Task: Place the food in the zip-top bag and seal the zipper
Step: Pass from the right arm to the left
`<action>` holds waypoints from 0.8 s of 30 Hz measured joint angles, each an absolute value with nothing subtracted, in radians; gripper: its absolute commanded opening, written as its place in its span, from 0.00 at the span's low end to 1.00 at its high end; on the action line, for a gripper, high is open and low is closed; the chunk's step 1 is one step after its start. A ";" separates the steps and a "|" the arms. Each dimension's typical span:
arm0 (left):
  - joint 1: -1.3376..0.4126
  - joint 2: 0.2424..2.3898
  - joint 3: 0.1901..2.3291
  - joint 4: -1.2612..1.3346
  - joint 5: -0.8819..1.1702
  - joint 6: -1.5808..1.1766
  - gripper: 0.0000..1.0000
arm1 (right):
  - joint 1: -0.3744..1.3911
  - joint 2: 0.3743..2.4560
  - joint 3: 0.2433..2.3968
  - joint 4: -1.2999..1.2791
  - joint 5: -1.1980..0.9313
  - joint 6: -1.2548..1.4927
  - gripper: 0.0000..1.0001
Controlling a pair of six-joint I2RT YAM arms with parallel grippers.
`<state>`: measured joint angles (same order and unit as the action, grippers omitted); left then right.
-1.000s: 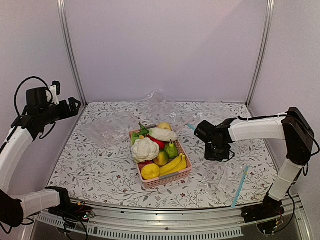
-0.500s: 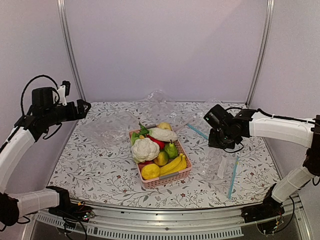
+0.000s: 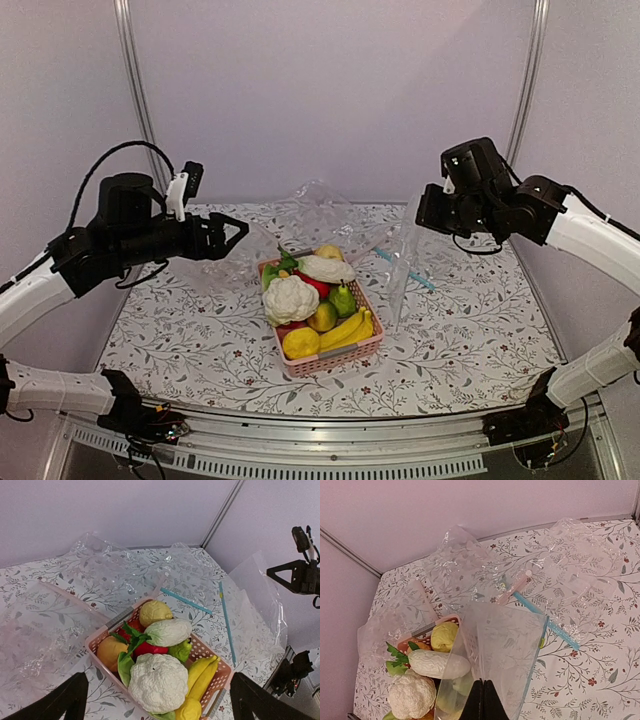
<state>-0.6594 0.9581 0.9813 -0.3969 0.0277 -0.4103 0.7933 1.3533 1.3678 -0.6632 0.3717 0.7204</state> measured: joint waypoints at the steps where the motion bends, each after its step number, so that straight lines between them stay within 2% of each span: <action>1: -0.688 0.967 0.981 -0.392 0.007 -0.422 1.00 | 0.797 1.354 1.368 -0.651 0.362 0.718 0.00; 10: -0.808 1.062 0.981 -0.331 -0.022 -0.477 1.00 | 0.874 1.365 1.368 -0.540 0.353 0.728 0.00; 24: -0.909 1.199 0.977 -0.122 0.172 -0.513 1.00 | 0.969 1.526 1.476 -0.439 0.369 0.798 0.00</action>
<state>-0.9092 1.1988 0.9768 -0.1223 0.1722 -0.5125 0.9691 1.5265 1.4761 -0.4393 0.3687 0.7979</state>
